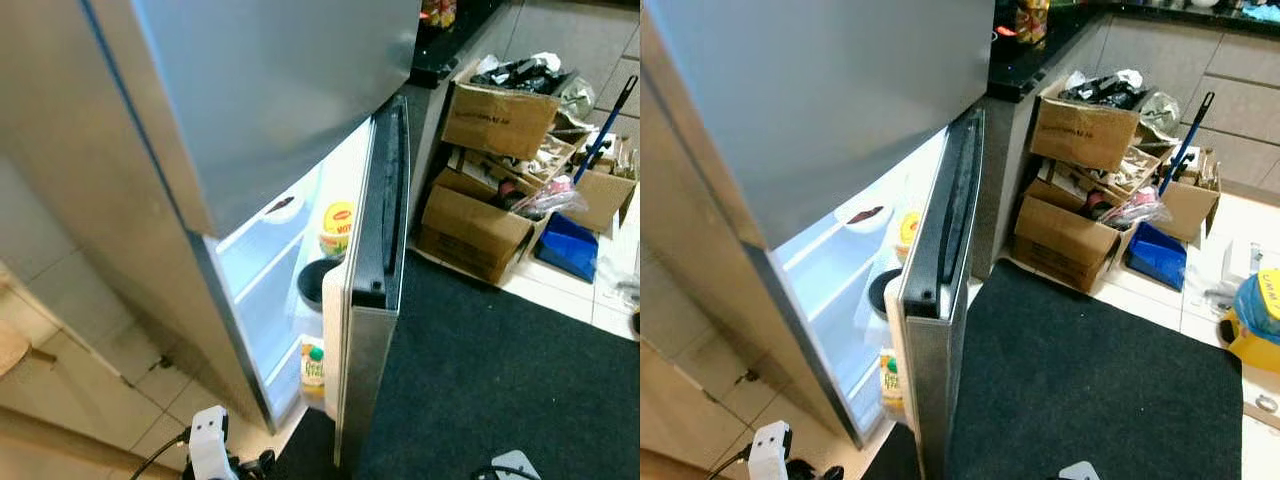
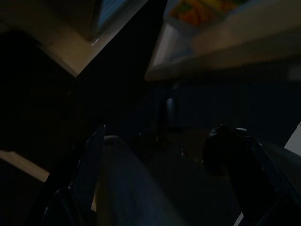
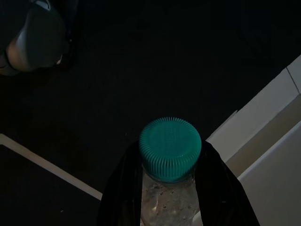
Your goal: Restocking fridge
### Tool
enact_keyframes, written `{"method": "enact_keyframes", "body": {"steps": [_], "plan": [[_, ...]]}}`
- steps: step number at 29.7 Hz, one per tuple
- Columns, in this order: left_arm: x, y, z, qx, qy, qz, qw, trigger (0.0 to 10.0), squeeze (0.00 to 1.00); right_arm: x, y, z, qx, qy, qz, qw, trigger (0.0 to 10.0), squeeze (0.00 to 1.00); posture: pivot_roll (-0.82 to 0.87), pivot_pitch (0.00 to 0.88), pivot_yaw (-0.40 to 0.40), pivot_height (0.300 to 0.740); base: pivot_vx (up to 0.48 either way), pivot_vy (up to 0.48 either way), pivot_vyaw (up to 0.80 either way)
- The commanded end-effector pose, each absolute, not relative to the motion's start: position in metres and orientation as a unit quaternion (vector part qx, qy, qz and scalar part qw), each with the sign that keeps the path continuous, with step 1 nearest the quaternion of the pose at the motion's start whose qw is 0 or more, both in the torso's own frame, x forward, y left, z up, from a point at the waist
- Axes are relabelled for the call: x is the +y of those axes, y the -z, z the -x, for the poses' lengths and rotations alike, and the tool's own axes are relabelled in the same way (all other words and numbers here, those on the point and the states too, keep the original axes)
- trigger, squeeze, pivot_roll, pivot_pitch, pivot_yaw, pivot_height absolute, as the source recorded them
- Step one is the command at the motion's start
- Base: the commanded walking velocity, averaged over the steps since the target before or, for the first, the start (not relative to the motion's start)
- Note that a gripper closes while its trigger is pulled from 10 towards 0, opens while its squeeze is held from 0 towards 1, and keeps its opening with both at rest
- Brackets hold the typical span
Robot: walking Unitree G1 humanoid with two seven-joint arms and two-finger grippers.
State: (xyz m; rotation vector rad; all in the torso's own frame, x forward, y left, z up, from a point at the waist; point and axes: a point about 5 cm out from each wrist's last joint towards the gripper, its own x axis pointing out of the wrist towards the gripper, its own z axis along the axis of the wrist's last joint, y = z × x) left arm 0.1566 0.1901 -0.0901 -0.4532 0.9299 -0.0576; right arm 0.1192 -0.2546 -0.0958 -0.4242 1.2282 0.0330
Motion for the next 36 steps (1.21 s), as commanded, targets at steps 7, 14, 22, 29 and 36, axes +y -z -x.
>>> {"method": "enact_keyframes", "body": {"steps": [7,14,22,29,36], "plan": [[0.1849,0.0936,-0.1503,0.458,0.029,0.215,0.862,10.0,0.0,-0.2555,0.0968,-0.1153,0.579,-0.015,0.198,0.791,10.0,0.0,-0.04,0.037,-0.01,0.74,-0.422,0.0,0.0],[0.1857,0.0939,-0.1497,0.458,0.025,0.214,0.862,10.0,0.0,-0.2555,0.097,-0.1149,0.579,-0.015,0.197,0.791,10.0,0.0,-0.04,0.037,-0.01,0.74,-0.386,0.0,0.0],[0.1915,0.0942,-0.1475,0.464,0.022,0.202,0.862,10.0,0.0,-0.2563,0.0969,-0.1143,0.579,-0.016,0.199,0.79,10.0,0.0,-0.04,0.042,-0.013,0.74,0.0,-0.224,0.0],[0.1938,0.0953,-0.1452,0.468,0.006,0.202,0.86,10.0,0.0,-0.2575,0.0967,-0.1136,0.58,-0.016,0.2,0.789,10.0,0.0,-0.04,0.037,-0.015,0.74,0.0,-0.268,0.0],[0.1937,0.0953,-0.1458,0.467,0.002,0.197,0.862,10.0,0.0,-0.2572,0.0968,-0.1135,0.58,-0.019,0.201,0.789,10.0,0.0,-0.04,0.035,-0.014,0.74,0.0,0.0,0.0]]}}
